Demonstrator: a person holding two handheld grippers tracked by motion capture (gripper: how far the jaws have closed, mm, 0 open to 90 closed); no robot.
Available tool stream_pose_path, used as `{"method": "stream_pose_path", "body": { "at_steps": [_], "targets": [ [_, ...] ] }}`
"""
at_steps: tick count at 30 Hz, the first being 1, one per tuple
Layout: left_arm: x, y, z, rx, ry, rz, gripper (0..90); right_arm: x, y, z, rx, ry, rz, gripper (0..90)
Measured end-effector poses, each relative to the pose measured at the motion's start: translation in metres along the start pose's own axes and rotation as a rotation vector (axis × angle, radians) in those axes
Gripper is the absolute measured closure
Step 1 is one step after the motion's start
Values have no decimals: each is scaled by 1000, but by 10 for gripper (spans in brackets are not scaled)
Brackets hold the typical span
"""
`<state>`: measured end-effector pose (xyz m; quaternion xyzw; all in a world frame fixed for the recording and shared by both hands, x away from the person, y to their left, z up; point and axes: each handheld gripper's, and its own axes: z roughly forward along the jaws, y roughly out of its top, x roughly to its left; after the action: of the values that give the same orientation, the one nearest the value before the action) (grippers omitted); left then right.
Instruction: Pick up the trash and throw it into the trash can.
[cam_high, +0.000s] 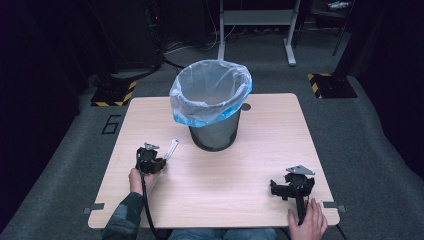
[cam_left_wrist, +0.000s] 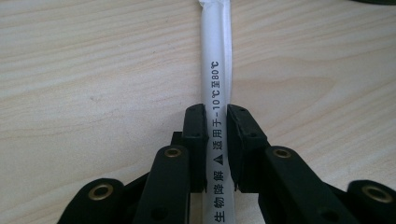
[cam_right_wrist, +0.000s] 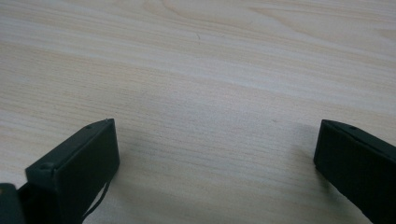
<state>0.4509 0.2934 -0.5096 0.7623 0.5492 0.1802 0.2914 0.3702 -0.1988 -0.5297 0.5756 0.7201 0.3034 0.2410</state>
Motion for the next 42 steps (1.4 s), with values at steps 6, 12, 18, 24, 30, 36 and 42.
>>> {"method": "stream_pose_path", "body": {
  "at_steps": [6, 12, 18, 24, 30, 36, 42],
  "targets": [
    [3, 0, -3, -29, -25, -9, 778, 0, 0, 0, -1, 0, 3, 0],
    [5, 1, -7, -46, -24, -19, 778, 0, 0, 0, 0, 0, 0, 0],
    [13, 8, -18, -94, -24, -39, 779, 0, 0, 0, -2, 0, 5, 0],
    [19, 15, -26, -125, -34, -62, 780, 0, 0, 0, -2, 0, 4, 0],
    [21, 22, -30, -134, -34, -60, 780, 0, 0, 0, -2, 0, 3, 0],
    [24, 29, -37, -155, -36, -63, 781, 0, 0, 0, -1, 0, 4, 0],
    [29, 35, -42, -172, -39, -71, 782, 0, 0, 0, -1, 0, 4, 0]
  ]
}}
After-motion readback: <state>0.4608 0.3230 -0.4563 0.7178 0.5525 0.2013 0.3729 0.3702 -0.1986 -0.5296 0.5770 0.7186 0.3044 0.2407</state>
